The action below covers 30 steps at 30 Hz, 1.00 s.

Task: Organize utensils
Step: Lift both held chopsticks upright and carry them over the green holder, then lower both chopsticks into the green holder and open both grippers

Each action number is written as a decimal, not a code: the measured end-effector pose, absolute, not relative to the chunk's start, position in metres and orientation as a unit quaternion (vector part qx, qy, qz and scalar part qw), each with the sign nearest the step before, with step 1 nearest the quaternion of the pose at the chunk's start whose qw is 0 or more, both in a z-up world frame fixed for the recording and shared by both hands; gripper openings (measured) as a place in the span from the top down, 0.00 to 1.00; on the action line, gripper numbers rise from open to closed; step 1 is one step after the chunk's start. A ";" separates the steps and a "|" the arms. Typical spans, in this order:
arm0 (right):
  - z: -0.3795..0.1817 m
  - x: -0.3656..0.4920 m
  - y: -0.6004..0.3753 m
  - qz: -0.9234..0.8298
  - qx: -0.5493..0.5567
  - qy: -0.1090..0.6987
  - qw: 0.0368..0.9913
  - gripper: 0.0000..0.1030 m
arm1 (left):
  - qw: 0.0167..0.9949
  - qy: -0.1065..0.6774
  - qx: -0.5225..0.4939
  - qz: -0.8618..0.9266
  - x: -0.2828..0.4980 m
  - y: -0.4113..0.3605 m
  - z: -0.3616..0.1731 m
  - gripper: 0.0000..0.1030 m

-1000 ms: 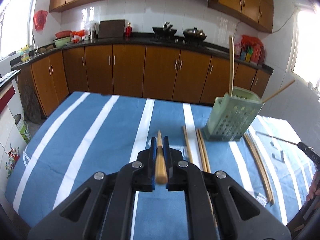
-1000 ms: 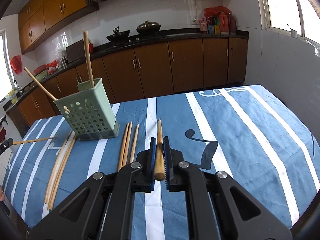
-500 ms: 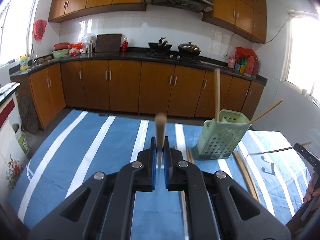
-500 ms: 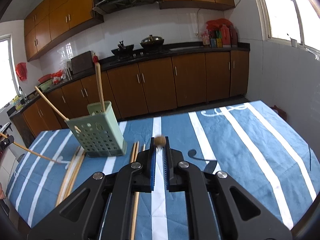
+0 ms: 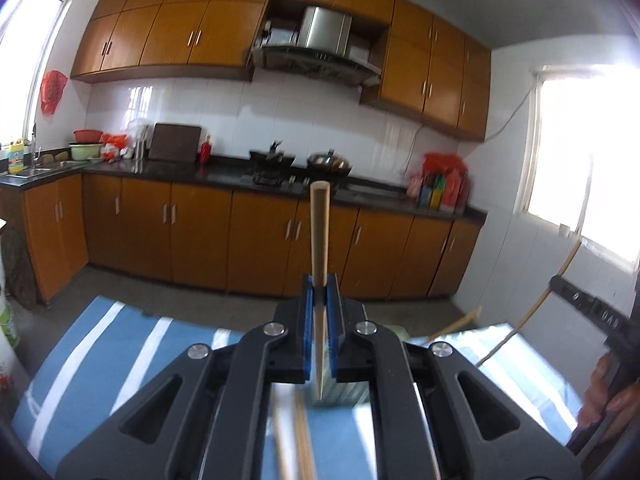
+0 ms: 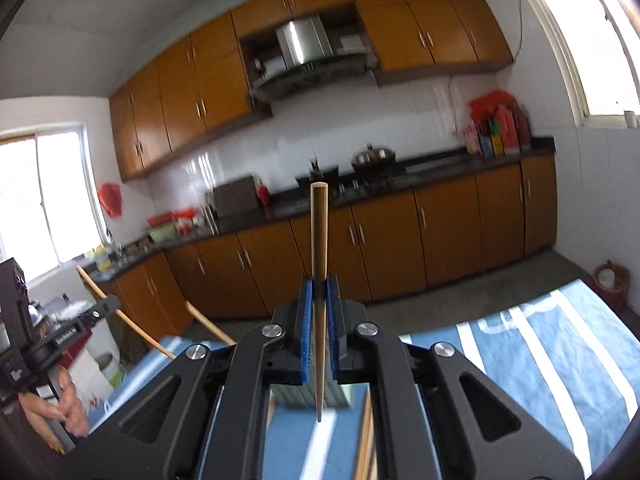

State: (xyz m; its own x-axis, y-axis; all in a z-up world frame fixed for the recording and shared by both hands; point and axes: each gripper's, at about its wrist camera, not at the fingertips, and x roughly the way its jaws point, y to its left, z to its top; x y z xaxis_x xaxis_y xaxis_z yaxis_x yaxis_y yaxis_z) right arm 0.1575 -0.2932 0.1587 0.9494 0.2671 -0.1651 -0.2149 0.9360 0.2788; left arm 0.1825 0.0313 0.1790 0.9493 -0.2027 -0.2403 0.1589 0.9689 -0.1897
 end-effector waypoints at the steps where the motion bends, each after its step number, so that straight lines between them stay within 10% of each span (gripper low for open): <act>1: 0.161 0.160 -0.291 0.122 0.133 0.092 0.979 0.93 | 0.984 0.122 -0.088 -0.092 0.186 0.027 0.184 0.93; 30: 0.109 0.251 -0.247 0.088 0.121 0.140 0.979 0.92 | 0.980 0.157 -0.102 -0.074 0.278 -0.007 0.125 0.93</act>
State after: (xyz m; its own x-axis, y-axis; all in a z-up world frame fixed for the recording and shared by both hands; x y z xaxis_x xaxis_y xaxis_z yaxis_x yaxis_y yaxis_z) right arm 0.2505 -0.2468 0.1094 0.9454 0.2066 -0.2519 -0.1392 0.9552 0.2610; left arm 0.2779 -0.0074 0.1254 0.9400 -0.1768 -0.2918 0.1131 0.9684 -0.2222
